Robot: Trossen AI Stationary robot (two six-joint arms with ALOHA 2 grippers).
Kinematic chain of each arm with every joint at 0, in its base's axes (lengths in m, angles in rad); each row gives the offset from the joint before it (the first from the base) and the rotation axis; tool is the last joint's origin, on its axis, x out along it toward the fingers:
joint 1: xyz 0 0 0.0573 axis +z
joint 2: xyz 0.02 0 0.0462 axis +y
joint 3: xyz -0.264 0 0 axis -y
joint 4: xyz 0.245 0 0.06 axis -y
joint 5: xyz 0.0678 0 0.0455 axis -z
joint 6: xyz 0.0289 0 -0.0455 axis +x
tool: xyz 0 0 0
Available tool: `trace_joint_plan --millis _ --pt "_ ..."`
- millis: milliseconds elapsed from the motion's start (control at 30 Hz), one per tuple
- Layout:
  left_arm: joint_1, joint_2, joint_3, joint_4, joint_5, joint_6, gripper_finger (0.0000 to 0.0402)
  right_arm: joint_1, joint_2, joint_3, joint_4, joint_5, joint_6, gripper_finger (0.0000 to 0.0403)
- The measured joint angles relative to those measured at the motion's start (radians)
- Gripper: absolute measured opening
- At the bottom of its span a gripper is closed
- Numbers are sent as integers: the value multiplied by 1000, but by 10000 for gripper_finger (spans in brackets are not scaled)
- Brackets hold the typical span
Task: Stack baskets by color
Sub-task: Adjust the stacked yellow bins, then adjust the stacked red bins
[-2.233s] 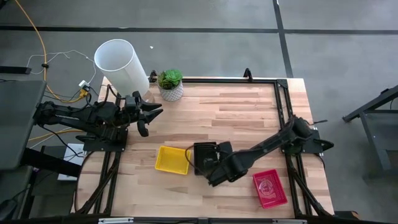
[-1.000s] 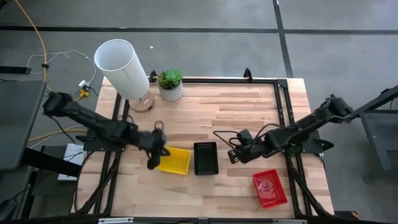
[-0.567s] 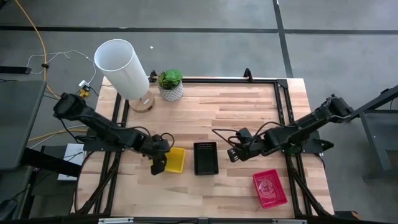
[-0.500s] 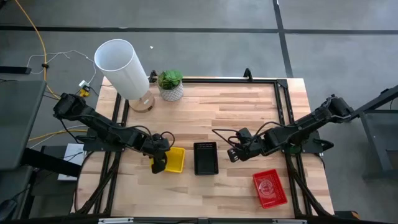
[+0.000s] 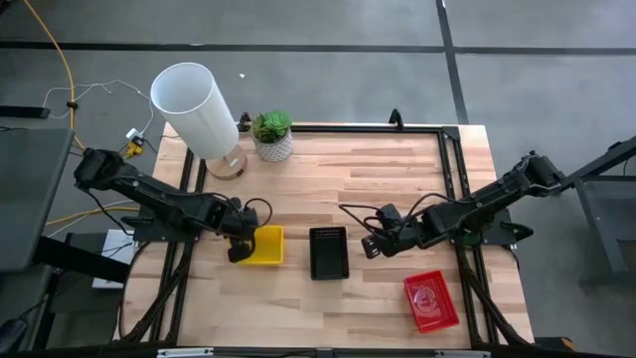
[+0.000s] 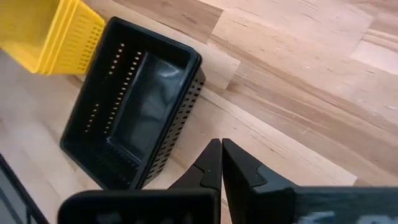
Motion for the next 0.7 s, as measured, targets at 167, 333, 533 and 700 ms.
trace_joint_plan --millis 167,333,533,700 --pt "30 -64 0 -75 -17 70 0 0 0 0 32 -9 0 0" --pt "54 -126 0 -122 -42 139 0 1 0 0 43 -10 0 0" --pt "75 -191 0 -108 -68 157 0 1 0 0 46 -37 -22 0" --pt "75 -271 0 -43 -36 105 0 -4 -31 16 54 -180 -63 0"
